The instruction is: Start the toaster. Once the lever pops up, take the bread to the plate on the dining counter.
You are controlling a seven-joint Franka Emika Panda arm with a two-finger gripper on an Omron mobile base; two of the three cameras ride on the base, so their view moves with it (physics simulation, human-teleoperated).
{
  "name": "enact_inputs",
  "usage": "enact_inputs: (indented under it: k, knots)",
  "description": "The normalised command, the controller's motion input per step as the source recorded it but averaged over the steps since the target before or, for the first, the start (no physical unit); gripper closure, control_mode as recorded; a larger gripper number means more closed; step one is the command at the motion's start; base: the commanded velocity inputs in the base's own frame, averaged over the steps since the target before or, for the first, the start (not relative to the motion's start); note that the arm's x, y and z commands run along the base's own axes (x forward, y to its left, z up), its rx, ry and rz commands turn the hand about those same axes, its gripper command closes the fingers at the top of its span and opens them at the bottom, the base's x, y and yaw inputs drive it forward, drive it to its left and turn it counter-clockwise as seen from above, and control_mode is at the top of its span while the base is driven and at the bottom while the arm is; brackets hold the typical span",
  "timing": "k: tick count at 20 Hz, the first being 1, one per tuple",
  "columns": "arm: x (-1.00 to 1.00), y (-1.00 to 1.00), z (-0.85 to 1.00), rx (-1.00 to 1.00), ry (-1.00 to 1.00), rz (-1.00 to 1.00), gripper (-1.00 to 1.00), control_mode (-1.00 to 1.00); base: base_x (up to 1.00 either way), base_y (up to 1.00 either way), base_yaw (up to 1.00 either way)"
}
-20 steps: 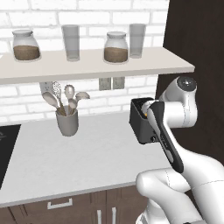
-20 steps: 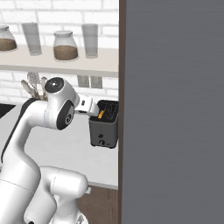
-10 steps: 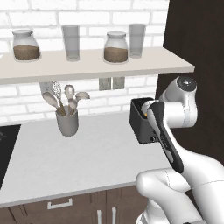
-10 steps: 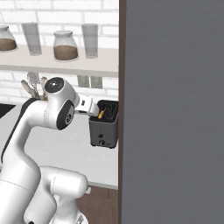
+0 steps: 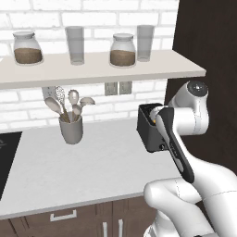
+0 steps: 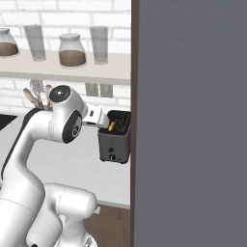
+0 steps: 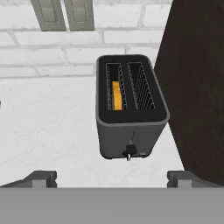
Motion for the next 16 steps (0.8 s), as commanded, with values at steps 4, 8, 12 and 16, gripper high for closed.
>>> enact_inputs:
  k: [4, 8, 12, 16]
  knots:
    - [0.00, 0.00, 0.00, 0.00, 0.00, 0.00, -1.00, -1.00, 0.00, 0.00, 0.00]
    - [0.00, 0.00, 0.00, 0.00, 0.00, 0.00, -1.00, -1.00, 0.00, 0.00, 0.00]
    - [0.00, 0.00, 0.00, 0.00, 0.00, 0.00, -1.00, -1.00, 0.00, 0.00, 0.00]
    - [0.00, 0.00, 0.00, 0.00, 0.00, 0.00, -1.00, -1.00, 0.00, 0.00, 0.00]
